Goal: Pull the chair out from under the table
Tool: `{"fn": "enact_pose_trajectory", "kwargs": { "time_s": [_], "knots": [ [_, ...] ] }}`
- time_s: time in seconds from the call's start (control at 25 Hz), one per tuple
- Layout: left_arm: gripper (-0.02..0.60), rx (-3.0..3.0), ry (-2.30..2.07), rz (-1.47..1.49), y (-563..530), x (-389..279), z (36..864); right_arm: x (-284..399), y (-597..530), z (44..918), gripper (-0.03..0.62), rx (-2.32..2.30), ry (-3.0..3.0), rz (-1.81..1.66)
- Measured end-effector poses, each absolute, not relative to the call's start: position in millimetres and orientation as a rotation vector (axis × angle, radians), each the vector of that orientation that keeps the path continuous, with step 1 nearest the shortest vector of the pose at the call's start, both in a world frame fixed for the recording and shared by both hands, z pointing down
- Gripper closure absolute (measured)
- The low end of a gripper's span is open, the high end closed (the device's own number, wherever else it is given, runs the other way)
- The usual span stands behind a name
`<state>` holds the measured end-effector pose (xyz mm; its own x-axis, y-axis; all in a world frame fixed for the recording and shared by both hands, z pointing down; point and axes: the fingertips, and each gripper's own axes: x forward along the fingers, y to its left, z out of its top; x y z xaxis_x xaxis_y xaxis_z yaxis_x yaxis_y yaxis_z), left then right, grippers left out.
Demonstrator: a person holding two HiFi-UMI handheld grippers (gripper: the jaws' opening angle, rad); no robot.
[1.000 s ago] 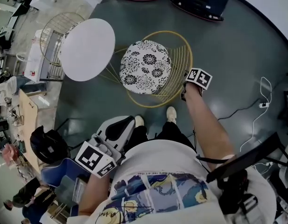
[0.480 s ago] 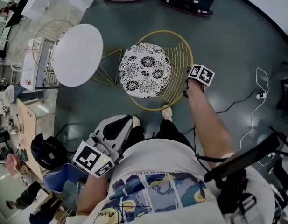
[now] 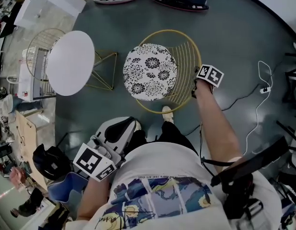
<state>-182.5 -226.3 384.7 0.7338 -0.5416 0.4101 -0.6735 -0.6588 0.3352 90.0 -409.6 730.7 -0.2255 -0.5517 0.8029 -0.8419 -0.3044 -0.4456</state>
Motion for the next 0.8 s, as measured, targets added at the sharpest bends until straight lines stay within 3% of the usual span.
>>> {"fn": "enact_pose_trajectory", "kwargs": {
  "time_s": [0.28, 0.52, 0.8],
  "knots": [
    [0.563, 2.487, -0.860, 0.381, -235, -187, 384, 106, -409, 728, 0.530, 1.815, -1.629, 1.538],
    [0.563, 2.504, -0.845, 0.401, -239, -143, 383, 171, -410, 728, 0.530, 1.866, -1.616, 1.538],
    [0.563, 2.506, -0.847, 0.409, -239, -139, 381, 205, -414, 728, 0.528, 1.907, -1.587, 1.534]
  ]
}}
